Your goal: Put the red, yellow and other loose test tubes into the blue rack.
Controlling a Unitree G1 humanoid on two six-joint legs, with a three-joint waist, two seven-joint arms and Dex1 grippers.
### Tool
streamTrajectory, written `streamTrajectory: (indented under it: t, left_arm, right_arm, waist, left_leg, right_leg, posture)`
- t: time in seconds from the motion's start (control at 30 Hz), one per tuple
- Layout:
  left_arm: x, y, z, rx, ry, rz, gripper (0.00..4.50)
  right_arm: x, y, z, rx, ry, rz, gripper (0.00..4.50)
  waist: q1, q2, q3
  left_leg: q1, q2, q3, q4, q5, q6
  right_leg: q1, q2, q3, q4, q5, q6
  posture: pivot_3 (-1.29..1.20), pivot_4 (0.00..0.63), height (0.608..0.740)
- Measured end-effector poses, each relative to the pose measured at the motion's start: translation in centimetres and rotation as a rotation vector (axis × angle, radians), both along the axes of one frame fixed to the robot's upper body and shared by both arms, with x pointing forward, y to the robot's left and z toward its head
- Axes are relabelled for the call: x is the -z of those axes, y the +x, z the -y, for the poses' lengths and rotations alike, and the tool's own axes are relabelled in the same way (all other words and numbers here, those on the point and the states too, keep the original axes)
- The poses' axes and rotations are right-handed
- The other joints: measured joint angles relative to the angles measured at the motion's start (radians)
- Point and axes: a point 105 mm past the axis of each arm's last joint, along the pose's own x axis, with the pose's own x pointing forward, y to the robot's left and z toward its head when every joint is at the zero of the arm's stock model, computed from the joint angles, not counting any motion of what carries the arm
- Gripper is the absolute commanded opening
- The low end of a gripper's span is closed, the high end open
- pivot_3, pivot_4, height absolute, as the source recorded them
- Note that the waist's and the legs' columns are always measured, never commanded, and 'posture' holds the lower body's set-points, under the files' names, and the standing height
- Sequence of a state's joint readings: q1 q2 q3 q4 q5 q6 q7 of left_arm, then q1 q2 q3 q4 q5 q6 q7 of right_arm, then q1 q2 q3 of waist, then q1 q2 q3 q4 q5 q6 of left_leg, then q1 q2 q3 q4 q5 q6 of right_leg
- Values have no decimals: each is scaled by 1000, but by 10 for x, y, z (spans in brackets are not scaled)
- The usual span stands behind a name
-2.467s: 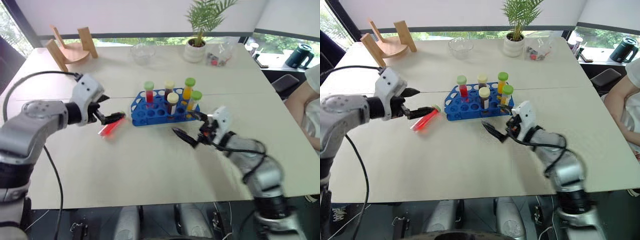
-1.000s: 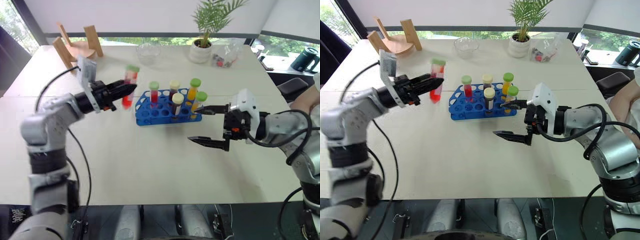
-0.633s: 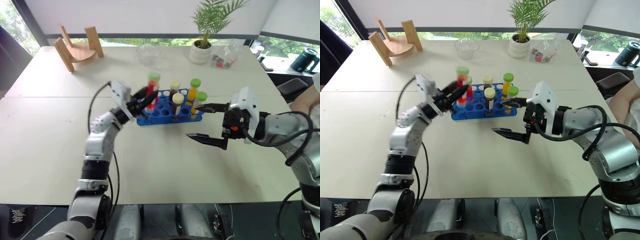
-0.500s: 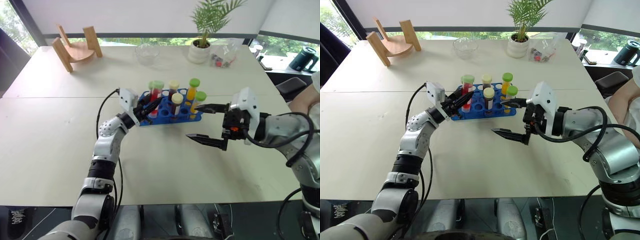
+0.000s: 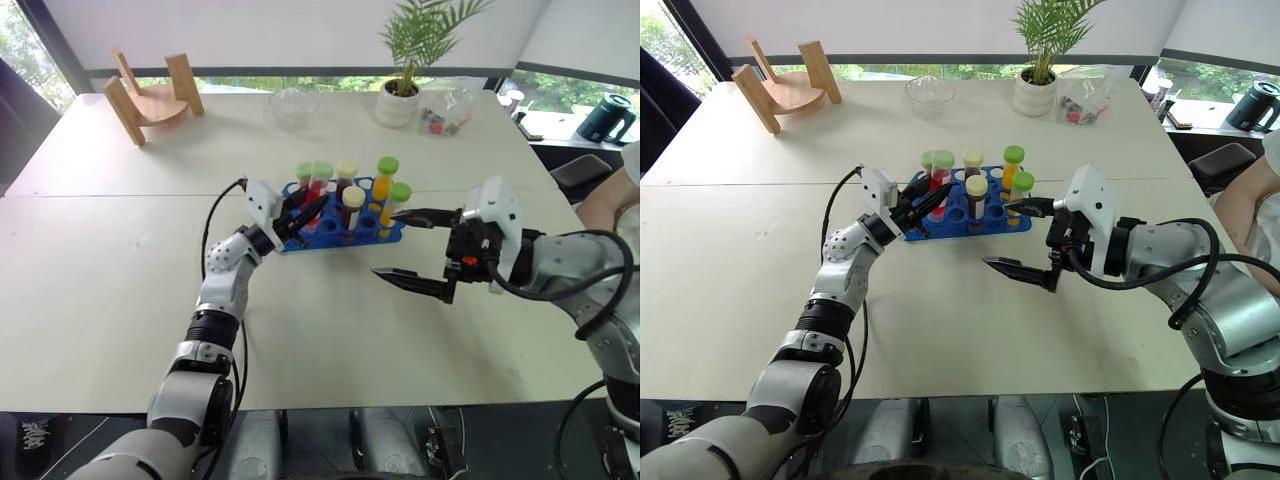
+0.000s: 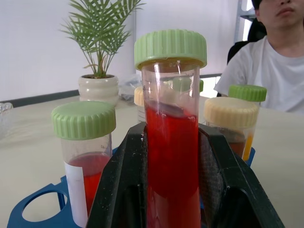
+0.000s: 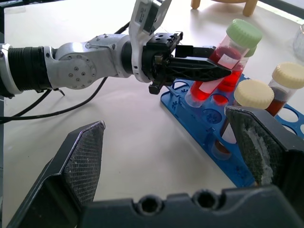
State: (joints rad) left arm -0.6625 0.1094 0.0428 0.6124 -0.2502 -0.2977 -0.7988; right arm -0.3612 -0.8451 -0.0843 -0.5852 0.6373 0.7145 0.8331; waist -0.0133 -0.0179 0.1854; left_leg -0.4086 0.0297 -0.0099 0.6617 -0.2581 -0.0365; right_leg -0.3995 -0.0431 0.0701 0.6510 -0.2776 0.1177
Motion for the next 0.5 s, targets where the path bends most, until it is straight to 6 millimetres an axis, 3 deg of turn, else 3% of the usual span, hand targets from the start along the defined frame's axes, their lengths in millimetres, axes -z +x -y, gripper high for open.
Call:
streamTrajectory:
  t: [0.5]
  left_arm:
    - [4, -5, -9, -23, 13, 51, 825]
  right_arm:
    - [-1, 0, 0, 5, 7, 1, 4500]
  waist:
    - [-5, 1, 0]
  left_leg:
    - [1, 1, 0, 0, 0, 0]
  right_leg:
    - [1, 1, 0, 0, 0, 0]
  posture:
    - [0, 150, 740]
